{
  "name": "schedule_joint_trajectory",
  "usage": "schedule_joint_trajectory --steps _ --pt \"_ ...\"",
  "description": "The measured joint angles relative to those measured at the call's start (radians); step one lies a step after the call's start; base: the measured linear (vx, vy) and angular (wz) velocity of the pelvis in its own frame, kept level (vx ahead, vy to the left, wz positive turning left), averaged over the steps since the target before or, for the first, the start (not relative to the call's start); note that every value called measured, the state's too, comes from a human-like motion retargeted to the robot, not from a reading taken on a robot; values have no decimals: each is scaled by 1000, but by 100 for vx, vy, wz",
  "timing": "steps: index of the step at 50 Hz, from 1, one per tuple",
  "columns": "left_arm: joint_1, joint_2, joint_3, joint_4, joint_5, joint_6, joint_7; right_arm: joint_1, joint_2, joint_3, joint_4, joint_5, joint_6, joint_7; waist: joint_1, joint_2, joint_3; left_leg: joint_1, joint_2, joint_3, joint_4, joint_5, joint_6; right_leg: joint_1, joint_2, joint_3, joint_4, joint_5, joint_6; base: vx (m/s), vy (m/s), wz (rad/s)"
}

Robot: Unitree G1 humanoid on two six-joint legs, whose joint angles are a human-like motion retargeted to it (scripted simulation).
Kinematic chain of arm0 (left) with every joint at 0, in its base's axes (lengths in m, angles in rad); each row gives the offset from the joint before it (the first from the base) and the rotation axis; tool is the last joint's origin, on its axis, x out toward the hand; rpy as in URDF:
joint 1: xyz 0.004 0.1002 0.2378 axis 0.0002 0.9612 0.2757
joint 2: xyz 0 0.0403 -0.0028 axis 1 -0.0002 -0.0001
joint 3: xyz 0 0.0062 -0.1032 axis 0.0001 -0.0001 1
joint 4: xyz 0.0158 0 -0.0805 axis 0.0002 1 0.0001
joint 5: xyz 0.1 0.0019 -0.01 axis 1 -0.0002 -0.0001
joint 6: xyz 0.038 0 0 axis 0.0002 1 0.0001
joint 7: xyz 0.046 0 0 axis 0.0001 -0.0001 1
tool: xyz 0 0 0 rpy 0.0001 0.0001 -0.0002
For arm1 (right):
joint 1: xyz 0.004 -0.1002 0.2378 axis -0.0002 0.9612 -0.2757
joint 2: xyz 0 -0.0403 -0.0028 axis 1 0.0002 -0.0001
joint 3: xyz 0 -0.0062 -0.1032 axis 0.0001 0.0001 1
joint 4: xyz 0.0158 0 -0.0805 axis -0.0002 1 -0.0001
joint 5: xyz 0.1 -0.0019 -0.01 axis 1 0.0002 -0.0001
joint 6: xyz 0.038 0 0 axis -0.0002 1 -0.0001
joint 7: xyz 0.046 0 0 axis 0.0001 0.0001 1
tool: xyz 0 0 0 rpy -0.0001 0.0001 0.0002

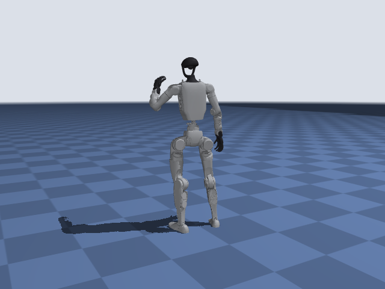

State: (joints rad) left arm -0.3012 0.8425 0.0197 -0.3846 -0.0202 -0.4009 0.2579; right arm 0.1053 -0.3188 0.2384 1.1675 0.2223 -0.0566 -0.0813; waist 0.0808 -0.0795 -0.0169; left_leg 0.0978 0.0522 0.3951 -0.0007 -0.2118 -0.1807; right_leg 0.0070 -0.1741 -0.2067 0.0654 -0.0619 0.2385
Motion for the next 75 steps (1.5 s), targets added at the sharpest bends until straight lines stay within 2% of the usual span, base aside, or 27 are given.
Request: schedule_joint_trajectory --steps 4,7,10,15,19,24,28,38,55,57,60,75 --pt "172 -138 -37 158 -70 15 -62 2 11 -8 4 7 -15 -33 -1 0 2 -1 -3 3 0 -1 4 -3 -3 3 -1 0 6 0 0 0" --pt "252 -224 -90 375 -78 37 -105 -2 18 -6 16 10 -30 -51 -5 0 2 -2 -5 4 0 -1 6 -4 -5 4 0 -1 10 0 0 0" --pt "264 -303 -161 721 -53 79 -132 -16 26 -3 38 7 -41 -55 -12 1 4 -2 -7 5 0 -1 9 -5 -6 6 0 -4 14 0 0 0" --pt "203 -464 -221 1421 -40 219 -181 -46 37 -18 66 -25 -29 -25 -23 -1 8 2 -9 11 -2 -3 11 -5 -7 11 1 -8 20 0 0 0" --pt "236 -558 -166 1681 -92 274 -145 -52 40 -45 52 -43 -28 -35 -26 -3 15 5 -9 19 -4 -4 13 -8 -5 19 1 -8 23 0 0 0" --pt "400 -613 -174 1588 -217 195 -85 -57 39 -32 37 -6 -53 -94 -18 -7 27 10 -6 27 -8 -3 15 -11 0 28 2 -6 23 0 0 0" --pt "499 -616 -199 1509 -193 157 -109 -49 43 -3 37 -16 -71 -99 -5 -14 25 8 -1 29 -9 -2 13 -14 6 28 2 -5 23 0 0 0" --pt "464 -626 -151 1604 -189 175 -69 -26 53 18 19 -35 -78 -90 15 -25 16 -3 -2 -4 -2 1 12 -2 -1 -5 1 -12 23 0 0 11" --pt "381 -616 -178 1560 -170 165 -38 -72 67 27 -12 2 -89 -124 9 -20 11 -5 -11 -32 0 7 14 13 -13 -32 1 -16 18 0 0 5" --pt "387 -620 -185 1556 -140 158 -41 -67 69 29 -23 7 -105 -128 -8 -19 5 -32 -3 -30 60 -19 8 17 -18 -41 2 -18 22 0 0 0" --pt "374 -618 -204 1547 -139 163 -38 -81 68 32 -32 -2 -94 -127 2 -16 8 -5 -10 -28 0 7 14 10 -12 -26 1 -14 18 -1 -1 -14" --pt "382 -621 -236 1526 -107 162 -55 -82 73 28 -27 -6 -89 -135 -13 -11 7 -6 -8 -19 6 2 15 8 -10 -19 1 -13 20 0 0 0"
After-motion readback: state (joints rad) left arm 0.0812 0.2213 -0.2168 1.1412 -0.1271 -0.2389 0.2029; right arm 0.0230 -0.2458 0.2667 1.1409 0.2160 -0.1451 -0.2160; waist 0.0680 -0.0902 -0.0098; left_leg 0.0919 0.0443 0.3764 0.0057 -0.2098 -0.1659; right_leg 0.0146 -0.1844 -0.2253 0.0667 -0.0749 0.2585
